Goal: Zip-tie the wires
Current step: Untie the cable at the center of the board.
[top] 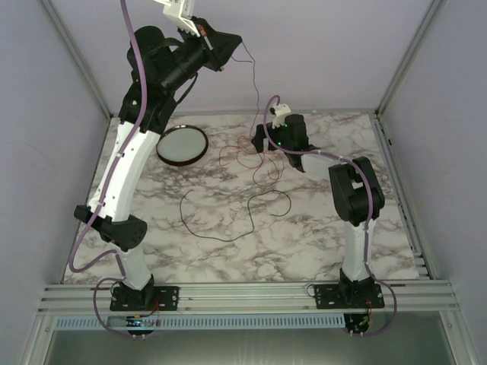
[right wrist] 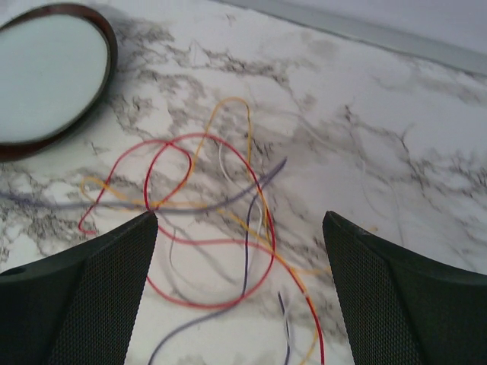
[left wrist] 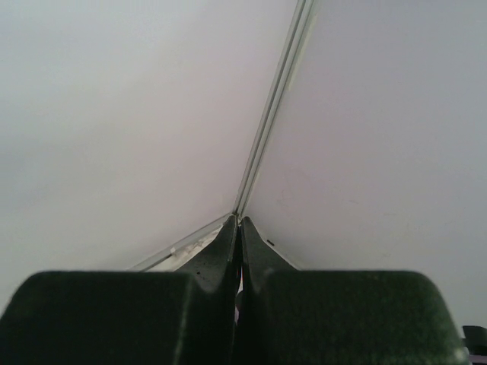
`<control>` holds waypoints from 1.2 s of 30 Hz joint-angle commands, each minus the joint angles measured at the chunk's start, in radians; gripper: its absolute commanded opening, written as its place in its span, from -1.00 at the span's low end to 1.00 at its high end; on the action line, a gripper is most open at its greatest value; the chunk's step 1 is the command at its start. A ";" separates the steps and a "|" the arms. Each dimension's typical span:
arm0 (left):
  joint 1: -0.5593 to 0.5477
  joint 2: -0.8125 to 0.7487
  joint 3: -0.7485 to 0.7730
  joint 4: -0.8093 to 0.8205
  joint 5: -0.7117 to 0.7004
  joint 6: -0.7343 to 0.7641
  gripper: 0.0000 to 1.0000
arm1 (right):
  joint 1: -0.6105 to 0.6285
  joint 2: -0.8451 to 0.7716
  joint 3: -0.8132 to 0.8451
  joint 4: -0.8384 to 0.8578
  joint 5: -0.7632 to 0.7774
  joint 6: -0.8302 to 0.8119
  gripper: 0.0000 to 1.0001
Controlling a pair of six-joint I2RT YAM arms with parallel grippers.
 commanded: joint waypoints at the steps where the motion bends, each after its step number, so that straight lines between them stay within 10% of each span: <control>1: 0.005 -0.049 0.004 0.018 -0.001 -0.008 -1.00 | 0.018 0.073 0.123 0.087 -0.043 -0.006 0.78; 8: 0.006 -0.061 0.000 0.007 -0.007 -0.001 -1.00 | 0.031 0.175 0.254 0.115 -0.092 0.032 0.66; 19: 0.054 -0.113 -0.008 -0.071 -0.089 0.064 -1.00 | 0.017 0.074 0.232 0.018 -0.007 0.042 -0.98; 36: 0.134 -0.458 -0.635 -0.075 -0.340 0.183 -1.00 | 0.028 -0.182 0.473 -0.404 0.574 -0.135 -1.00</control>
